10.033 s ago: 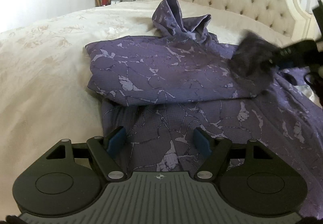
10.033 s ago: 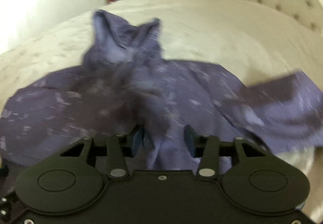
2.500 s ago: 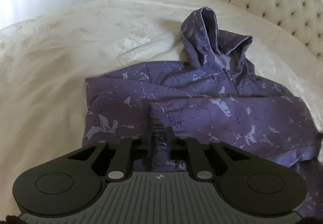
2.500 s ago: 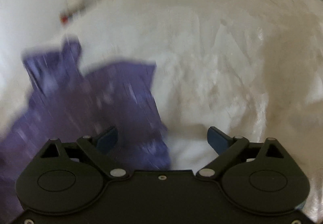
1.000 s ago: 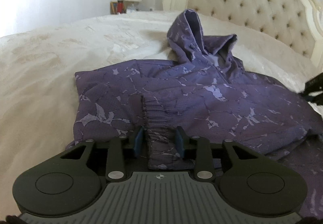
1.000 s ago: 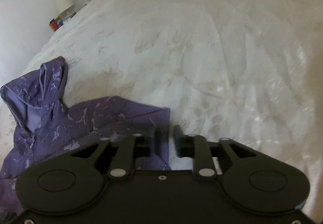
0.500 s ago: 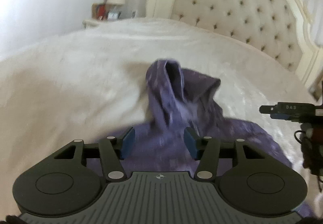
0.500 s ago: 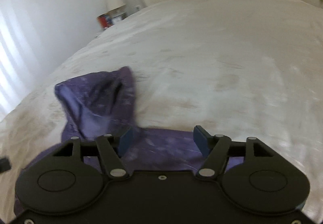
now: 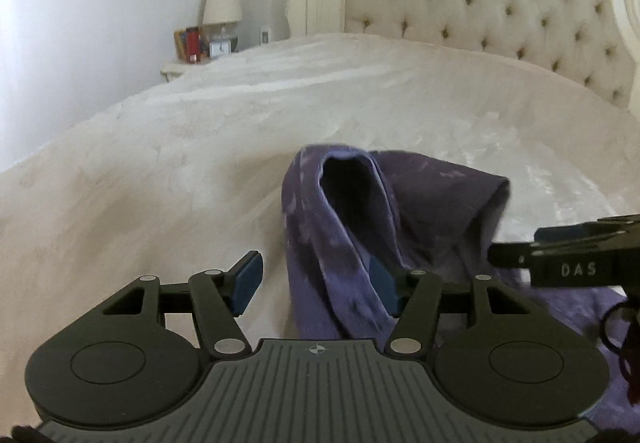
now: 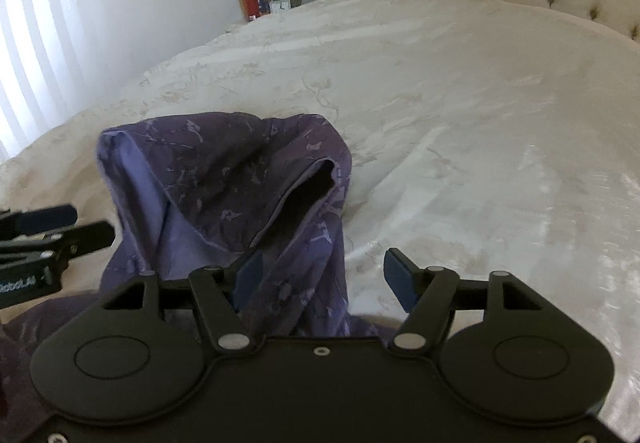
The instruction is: Fold large clothes
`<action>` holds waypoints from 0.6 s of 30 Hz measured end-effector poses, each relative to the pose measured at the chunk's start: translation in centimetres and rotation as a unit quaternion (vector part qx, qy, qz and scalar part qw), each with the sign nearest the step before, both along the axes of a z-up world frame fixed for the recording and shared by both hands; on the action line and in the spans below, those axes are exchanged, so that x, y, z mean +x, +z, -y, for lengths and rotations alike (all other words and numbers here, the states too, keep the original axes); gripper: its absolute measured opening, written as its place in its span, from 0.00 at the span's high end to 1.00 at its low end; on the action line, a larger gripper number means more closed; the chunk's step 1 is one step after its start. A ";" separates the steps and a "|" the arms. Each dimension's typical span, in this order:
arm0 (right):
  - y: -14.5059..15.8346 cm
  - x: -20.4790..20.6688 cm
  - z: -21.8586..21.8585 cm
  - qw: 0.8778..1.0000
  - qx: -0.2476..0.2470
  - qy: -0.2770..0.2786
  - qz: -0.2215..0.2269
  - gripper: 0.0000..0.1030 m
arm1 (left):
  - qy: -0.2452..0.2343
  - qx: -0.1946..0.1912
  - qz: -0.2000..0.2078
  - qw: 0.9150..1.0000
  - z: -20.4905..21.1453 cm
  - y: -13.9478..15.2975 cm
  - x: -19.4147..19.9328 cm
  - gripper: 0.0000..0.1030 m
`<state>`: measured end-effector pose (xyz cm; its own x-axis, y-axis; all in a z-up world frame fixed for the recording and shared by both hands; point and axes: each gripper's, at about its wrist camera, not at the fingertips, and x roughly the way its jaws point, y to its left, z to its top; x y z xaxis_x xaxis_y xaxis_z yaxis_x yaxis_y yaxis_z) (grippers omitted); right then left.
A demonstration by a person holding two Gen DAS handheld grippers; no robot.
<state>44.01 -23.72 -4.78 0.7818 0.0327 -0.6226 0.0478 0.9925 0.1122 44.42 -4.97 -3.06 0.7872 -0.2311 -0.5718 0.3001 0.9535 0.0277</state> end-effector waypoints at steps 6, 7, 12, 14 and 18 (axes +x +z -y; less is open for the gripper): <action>-0.7 1.8 0.4 1.000 -0.002 -0.001 0.003 0.32 | 0.000 0.054 0.025 0.998 0.4 -0.9 2.3 0.44; -0.8 1.8 0.8 1.000 -0.006 -0.006 0.005 0.32 | 0.006 0.061 0.023 0.998 0.0 -1.2 2.7 0.44; -2.6 1.5 4.9 0.998 0.027 -0.062 -0.003 0.31 | 0.065 0.030 -0.035 0.997 -4.5 -3.5 4.3 0.40; -3.7 1.3 6.3 0.995 0.057 -0.075 -0.018 0.31 | 0.069 -0.006 -0.070 0.995 -6.3 -5.0 4.4 0.38; -4.9 1.3 7.0 0.994 0.075 -0.079 -0.032 0.29 | 0.048 -0.013 -0.071 0.996 -7.1 -5.6 3.3 0.38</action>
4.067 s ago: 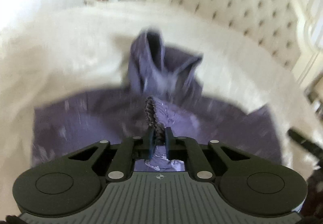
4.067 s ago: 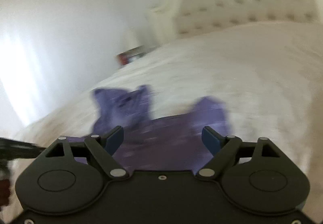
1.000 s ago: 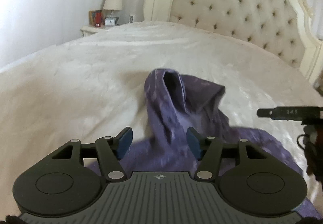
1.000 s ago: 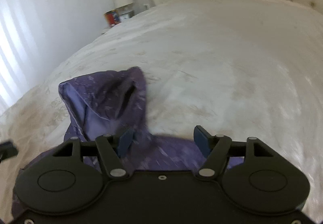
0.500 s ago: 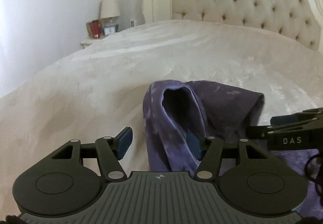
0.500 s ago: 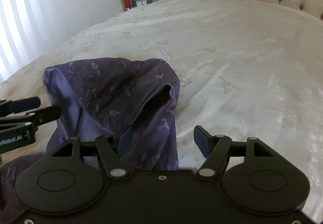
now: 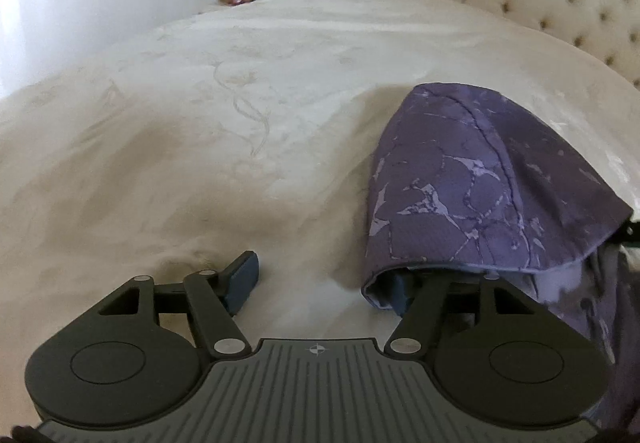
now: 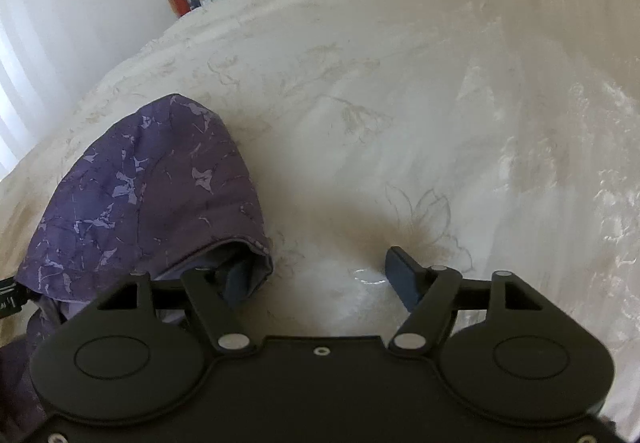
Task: Fold large clothes
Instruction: 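Lower the folded hem onto the jacket and open both tools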
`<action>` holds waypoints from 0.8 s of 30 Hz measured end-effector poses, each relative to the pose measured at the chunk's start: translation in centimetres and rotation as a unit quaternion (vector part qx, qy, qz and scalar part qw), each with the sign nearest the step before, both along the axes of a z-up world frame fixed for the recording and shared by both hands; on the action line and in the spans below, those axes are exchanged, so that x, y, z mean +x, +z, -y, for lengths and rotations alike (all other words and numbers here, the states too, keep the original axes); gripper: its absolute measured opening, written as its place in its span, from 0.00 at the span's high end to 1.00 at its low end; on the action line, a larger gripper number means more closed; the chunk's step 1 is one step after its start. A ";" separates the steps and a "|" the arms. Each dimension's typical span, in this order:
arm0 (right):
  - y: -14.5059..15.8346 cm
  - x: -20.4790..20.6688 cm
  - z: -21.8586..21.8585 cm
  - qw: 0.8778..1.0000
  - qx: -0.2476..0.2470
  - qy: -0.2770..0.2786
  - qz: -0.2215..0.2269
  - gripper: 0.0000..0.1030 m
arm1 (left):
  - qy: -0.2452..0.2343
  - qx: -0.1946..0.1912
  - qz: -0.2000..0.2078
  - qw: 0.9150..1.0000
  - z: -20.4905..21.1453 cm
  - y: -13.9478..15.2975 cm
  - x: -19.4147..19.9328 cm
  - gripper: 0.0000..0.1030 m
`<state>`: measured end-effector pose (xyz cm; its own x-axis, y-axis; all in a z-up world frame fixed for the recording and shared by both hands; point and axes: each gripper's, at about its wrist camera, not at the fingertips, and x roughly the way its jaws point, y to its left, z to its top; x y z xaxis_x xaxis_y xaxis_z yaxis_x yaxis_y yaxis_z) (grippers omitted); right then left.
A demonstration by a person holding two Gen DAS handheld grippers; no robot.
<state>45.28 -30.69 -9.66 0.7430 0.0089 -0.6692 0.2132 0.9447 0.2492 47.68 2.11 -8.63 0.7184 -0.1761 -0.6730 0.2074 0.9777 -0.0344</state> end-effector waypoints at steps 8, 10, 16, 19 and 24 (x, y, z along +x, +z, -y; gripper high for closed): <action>3.3 -3.5 0.3 0.997 0.011 0.064 0.049 0.27 | -0.050 -0.052 0.030 0.997 -2.5 5.1 -5.0 0.39; 4.0 -4.6 -0.3 0.995 -0.003 0.084 0.059 0.27 | -0.053 -0.068 0.052 0.995 -2.7 6.6 -6.4 0.39; 7.5 -4.2 -3.7 0.982 -0.019 0.112 0.150 0.38 | -0.066 -0.071 0.106 0.990 1.4 8.9 -4.9 0.39; 7.6 -1.5 -6.2 0.981 -0.034 0.134 0.135 0.51 | -0.058 -0.069 0.086 0.992 3.7 8.0 -2.4 0.39; 4.9 1.5 -6.6 0.989 -0.015 0.110 0.094 0.52 | -0.025 -0.028 0.051 0.998 4.6 4.4 0.5 0.39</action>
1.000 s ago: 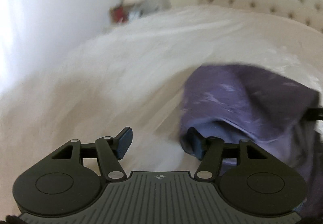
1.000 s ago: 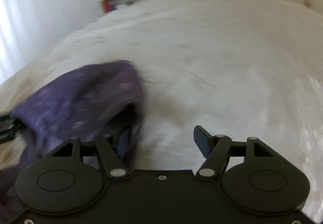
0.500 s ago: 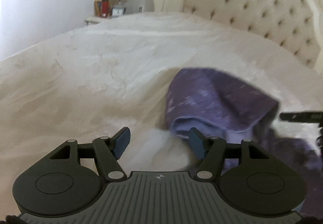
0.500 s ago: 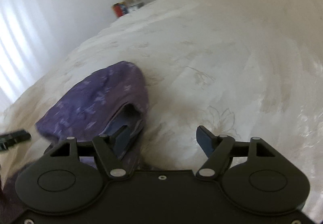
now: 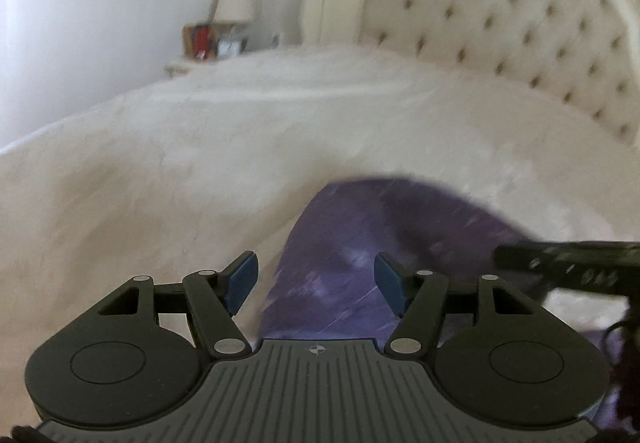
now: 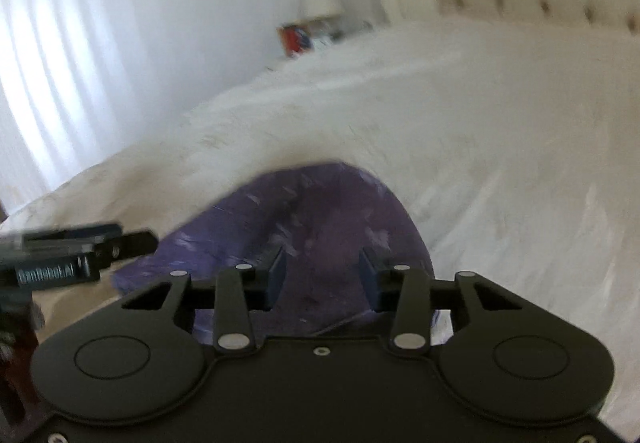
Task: Fold large clothes
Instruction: 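Lower the folded hem onto the jacket and open both tools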
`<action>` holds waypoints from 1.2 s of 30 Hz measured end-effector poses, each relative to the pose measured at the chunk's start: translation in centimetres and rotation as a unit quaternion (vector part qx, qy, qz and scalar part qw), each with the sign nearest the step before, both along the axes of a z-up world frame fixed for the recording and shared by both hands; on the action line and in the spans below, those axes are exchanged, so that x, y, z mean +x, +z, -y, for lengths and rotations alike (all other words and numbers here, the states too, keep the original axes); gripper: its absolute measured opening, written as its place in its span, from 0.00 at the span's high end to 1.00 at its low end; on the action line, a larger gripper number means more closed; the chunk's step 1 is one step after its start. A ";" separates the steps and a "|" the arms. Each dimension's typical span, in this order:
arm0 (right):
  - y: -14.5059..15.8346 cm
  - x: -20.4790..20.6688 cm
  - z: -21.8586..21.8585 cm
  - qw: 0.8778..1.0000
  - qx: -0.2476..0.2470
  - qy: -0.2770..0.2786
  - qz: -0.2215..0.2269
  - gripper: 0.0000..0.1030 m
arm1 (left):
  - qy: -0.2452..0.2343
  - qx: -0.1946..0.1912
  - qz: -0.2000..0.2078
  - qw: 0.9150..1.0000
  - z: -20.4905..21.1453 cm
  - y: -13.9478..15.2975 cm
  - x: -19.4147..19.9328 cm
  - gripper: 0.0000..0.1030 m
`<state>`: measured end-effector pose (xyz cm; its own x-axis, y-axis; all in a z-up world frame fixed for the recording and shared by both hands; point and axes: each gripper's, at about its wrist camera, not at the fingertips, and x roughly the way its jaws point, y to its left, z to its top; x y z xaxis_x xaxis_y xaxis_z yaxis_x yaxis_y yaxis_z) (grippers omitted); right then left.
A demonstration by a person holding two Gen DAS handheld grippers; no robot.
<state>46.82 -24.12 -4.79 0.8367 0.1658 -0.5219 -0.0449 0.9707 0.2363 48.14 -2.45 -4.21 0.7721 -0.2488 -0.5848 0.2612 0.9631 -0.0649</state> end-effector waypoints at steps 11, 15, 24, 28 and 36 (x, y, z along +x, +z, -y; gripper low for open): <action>-3.8 0.3 3.5 0.996 -0.008 -0.071 -0.056 0.51 | 0.036 -0.014 -0.033 0.999 -2.9 -6.7 0.6 0.32; -1.1 -0.1 3.5 0.998 -0.012 -0.064 0.002 0.38 | 0.037 -0.015 -0.023 0.999 -2.8 -6.8 0.3 0.32; -0.3 4.7 0.6 0.997 -0.056 -0.041 -0.027 0.27 | 0.037 -0.014 -0.018 0.999 -2.9 -7.0 0.0 0.32; -1.7 6.5 0.3 0.995 -0.058 -0.062 -0.046 0.26 | 0.037 -0.017 -0.015 0.999 -2.9 -7.1 -0.1 0.32; -0.6 4.5 -0.9 0.996 -0.079 -0.046 -0.003 0.93 | 0.036 -0.015 -0.014 0.999 -2.9 -6.9 -0.1 0.32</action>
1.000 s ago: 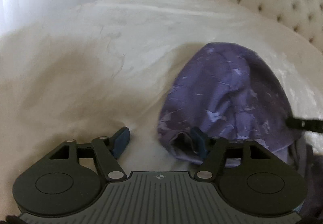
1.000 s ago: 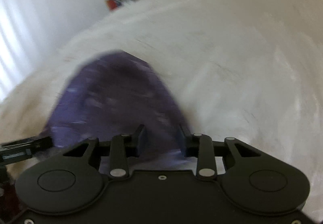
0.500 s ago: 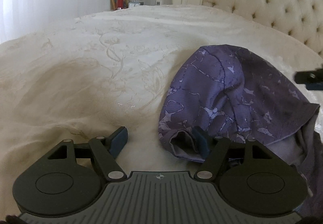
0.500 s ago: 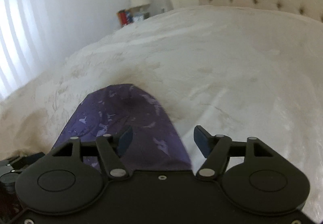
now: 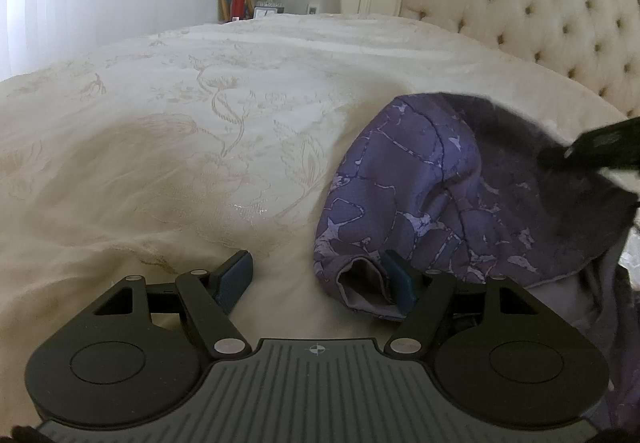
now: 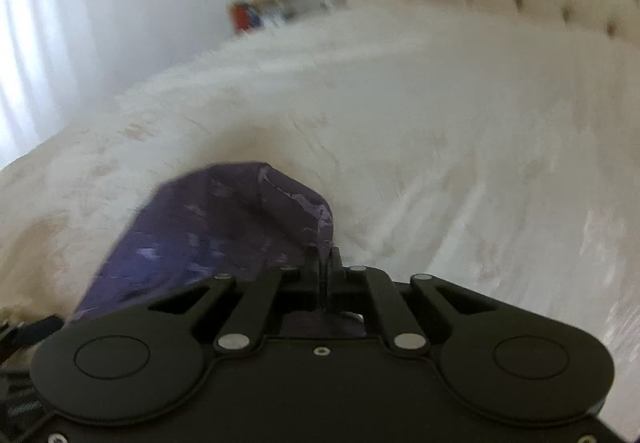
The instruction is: Fold large clothes
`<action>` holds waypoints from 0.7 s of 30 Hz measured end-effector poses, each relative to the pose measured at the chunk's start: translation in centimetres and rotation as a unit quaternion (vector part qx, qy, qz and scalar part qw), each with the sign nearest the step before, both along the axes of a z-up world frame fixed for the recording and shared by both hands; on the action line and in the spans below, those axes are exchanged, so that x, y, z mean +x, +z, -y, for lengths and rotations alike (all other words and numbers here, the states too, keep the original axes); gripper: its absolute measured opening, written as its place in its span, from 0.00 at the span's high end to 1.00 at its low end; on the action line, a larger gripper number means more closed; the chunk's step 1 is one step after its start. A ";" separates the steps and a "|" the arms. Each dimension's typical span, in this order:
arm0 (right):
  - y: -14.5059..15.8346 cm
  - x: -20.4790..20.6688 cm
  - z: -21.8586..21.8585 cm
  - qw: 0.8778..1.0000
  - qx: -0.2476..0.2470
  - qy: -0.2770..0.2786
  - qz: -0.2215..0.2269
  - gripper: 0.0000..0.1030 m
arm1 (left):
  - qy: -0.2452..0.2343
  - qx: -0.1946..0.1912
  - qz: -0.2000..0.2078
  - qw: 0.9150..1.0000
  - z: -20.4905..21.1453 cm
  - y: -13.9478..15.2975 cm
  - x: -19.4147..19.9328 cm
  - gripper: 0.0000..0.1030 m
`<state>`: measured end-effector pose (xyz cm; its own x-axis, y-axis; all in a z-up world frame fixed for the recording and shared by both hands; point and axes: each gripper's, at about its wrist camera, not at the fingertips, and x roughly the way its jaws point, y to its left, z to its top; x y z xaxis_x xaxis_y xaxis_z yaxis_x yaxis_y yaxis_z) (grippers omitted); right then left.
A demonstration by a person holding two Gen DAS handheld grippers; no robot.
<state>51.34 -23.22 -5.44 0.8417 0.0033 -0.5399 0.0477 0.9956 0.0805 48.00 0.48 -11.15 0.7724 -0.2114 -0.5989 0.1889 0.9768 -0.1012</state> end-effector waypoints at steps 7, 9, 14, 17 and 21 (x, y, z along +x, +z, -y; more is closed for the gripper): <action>5.2 -10.5 -1.6 0.985 -0.039 0.120 0.117 0.93 | -0.017 0.043 -0.014 0.999 0.2 2.0 -1.6 0.33; 6.0 -14.2 -1.7 0.978 -0.038 0.147 0.140 0.93 | -0.029 0.057 -0.015 0.998 0.0 2.9 -3.2 0.33; 5.1 -22.6 -1.9 0.963 -0.076 0.217 0.144 0.93 | -0.066 0.022 -0.020 0.997 -2.6 4.7 -9.4 0.33; 2.9 -25.7 -2.0 0.963 -0.096 0.230 0.106 0.86 | -0.077 -0.025 -0.039 0.996 -4.7 5.1 -13.0 0.33; 0.9 -28.6 -0.8 0.976 -0.049 0.199 0.071 0.73 | -0.089 -0.108 -0.081 0.987 -7.2 5.5 -16.0 0.33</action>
